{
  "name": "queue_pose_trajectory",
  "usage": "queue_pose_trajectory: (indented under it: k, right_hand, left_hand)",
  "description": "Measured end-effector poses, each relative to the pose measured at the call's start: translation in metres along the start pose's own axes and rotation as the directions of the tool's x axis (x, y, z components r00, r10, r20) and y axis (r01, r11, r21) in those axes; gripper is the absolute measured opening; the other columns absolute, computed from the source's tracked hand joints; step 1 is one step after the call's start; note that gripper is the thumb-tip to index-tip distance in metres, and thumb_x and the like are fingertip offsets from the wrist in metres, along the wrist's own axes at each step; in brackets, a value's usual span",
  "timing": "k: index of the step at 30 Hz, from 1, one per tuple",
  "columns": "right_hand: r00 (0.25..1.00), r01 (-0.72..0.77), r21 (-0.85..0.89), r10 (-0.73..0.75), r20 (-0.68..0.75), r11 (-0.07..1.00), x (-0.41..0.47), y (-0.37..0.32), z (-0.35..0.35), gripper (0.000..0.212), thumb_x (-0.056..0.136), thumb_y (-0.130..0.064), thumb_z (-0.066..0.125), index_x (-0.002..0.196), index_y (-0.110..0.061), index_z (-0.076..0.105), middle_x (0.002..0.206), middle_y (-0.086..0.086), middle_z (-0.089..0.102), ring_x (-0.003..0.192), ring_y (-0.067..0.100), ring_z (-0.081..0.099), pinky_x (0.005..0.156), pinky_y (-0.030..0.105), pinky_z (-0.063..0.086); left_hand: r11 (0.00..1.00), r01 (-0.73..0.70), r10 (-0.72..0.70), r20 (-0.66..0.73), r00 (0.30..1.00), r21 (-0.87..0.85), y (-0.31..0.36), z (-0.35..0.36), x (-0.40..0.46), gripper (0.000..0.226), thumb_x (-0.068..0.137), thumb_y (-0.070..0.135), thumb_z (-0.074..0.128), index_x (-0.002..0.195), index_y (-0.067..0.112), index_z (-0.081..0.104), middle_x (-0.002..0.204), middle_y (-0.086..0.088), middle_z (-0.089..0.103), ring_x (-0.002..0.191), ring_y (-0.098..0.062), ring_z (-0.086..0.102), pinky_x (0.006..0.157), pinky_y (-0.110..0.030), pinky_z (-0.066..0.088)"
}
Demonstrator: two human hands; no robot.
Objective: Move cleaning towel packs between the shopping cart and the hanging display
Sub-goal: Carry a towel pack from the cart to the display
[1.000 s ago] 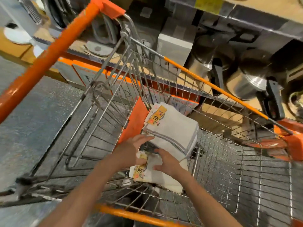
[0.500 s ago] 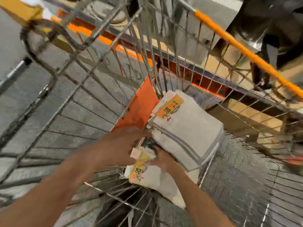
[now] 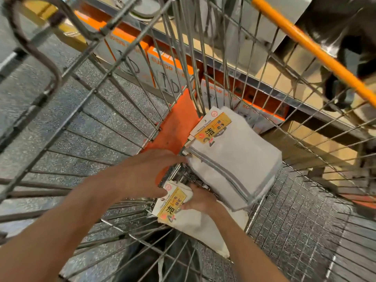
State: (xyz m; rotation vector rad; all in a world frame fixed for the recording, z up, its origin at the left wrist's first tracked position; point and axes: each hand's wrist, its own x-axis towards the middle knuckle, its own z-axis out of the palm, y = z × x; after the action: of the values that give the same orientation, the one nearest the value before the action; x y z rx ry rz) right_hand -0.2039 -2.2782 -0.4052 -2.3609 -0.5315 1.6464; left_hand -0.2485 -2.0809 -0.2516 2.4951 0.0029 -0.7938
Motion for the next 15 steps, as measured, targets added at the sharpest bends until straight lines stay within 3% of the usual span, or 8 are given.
queue_pose_trajectory:
  k: [3, 6, 10, 13, 15]
  right_hand:
    - [0.998, 0.057, -0.031, -0.057, -0.005, 0.998, -0.015, -0.003, 0.002, 0.059, 0.072, -0.042, 0.073, 0.121, -0.024, 0.045, 0.113, -0.002, 0.065, 0.103, 0.022, 0.062, 0.087, 0.033, 0.05]
    - [0.994, 0.101, -0.051, -0.102, -0.026, 0.994, -0.032, -0.008, 0.002, 0.06, 0.074, -0.042, 0.072, 0.125, -0.027, 0.045, 0.112, -0.002, 0.066, 0.101, 0.019, 0.063, 0.085, 0.032, 0.05]
    - [0.988, 0.127, 0.052, -0.122, -0.091, 0.991, -0.063, -0.021, -0.02, 0.063, 0.076, -0.038, 0.072, 0.132, -0.028, 0.045, 0.123, -0.004, 0.062, 0.113, 0.015, 0.057, 0.086, 0.025, 0.043]
    - [0.974, 0.159, 0.114, -0.138, -0.177, 0.981, -0.096, -0.029, -0.043, 0.063, 0.077, -0.04, 0.072, 0.133, -0.029, 0.047, 0.127, -0.008, 0.059, 0.118, 0.014, 0.053, 0.089, 0.026, 0.039]
    - [0.958, 0.193, 0.255, -0.126, -0.256, 0.948, -0.12, -0.033, -0.058, 0.056, 0.072, -0.037, 0.077, 0.123, -0.029, 0.056, 0.119, -0.01, 0.064, 0.109, 0.011, 0.059, 0.091, 0.029, 0.045]
  left_hand:
    - [1.0, 0.022, -0.022, 0.015, 1.0, -0.008, 0.001, -0.001, 0.0, 0.084, 0.07, 0.054, 0.066, 0.14, 0.05, 0.02, 0.144, 0.024, 0.03, 0.132, -0.003, 0.031, 0.105, -0.026, 0.03]
    - [0.999, 0.034, -0.032, 0.056, 0.998, -0.029, 0.009, -0.012, -0.004, 0.084, 0.074, 0.046, 0.069, 0.142, 0.049, 0.02, 0.146, 0.024, 0.027, 0.132, -0.002, 0.028, 0.105, -0.026, 0.028]
    - [0.996, 0.02, -0.012, 0.084, 0.996, -0.086, 0.019, -0.027, -0.01, 0.083, 0.082, 0.034, 0.068, 0.145, 0.044, 0.015, 0.153, 0.017, 0.017, 0.138, -0.003, 0.016, 0.104, -0.017, 0.017]
    - [0.98, 0.039, -0.036, 0.022, 0.999, -0.196, 0.026, -0.032, -0.015, 0.084, 0.08, 0.036, 0.071, 0.145, 0.043, 0.017, 0.154, 0.014, 0.017, 0.139, -0.004, 0.016, 0.109, -0.02, 0.015]
    - [0.975, 0.022, -0.029, -0.027, 0.999, -0.22, 0.032, -0.037, -0.019, 0.085, 0.078, 0.039, 0.073, 0.143, 0.046, 0.018, 0.15, 0.014, 0.023, 0.137, -0.007, 0.021, 0.112, -0.024, 0.018]
